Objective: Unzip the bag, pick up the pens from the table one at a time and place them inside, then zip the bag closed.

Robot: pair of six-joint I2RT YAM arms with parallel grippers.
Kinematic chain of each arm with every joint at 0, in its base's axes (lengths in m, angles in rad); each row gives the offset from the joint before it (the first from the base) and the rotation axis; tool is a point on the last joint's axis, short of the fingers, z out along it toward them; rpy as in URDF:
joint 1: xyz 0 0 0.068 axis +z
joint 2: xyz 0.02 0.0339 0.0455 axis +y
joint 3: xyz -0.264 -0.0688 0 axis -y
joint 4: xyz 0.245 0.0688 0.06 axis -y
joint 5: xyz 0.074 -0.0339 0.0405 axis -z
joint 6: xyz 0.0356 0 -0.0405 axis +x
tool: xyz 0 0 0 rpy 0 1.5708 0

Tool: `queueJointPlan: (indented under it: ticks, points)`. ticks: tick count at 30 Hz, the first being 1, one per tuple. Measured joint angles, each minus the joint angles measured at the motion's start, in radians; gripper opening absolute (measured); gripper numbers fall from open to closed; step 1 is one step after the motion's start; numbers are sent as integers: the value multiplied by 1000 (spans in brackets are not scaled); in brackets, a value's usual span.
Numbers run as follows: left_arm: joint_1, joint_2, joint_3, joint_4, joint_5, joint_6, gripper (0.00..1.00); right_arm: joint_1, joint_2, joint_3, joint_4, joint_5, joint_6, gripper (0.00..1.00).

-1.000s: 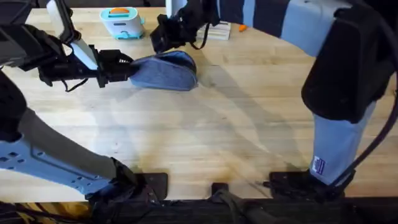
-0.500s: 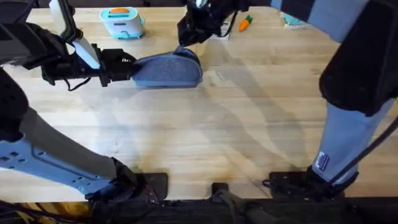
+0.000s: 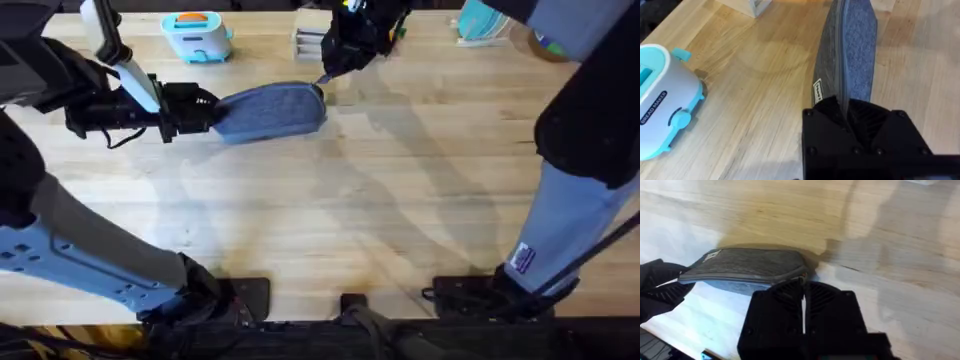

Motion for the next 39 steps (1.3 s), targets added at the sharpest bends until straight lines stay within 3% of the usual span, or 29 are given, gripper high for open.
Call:
queueJointPlan:
  ticks: [8,16,26,34,35,38,39]
  points:
    - [0,0,0,0,-1,0,42,1,0,-28,2,62,15,35]
    - [14,0,0,-3,-10,0,42,-64,6,-273,127,248,115,33]
    - [14,0,0,-3,-10,0,42,-56,-14,-263,112,246,118,33]
    - [14,0,0,-3,-10,0,42,-54,-236,-235,104,243,54,33]
    - [14,0,0,-1,-10,0,42,-55,-316,-226,72,243,5,104]
    - [14,0,0,1,-10,0,42,-54,-368,-224,31,244,-49,354]
    - [14,0,0,3,-10,0,42,-54,-379,-224,18,243,-60,485]
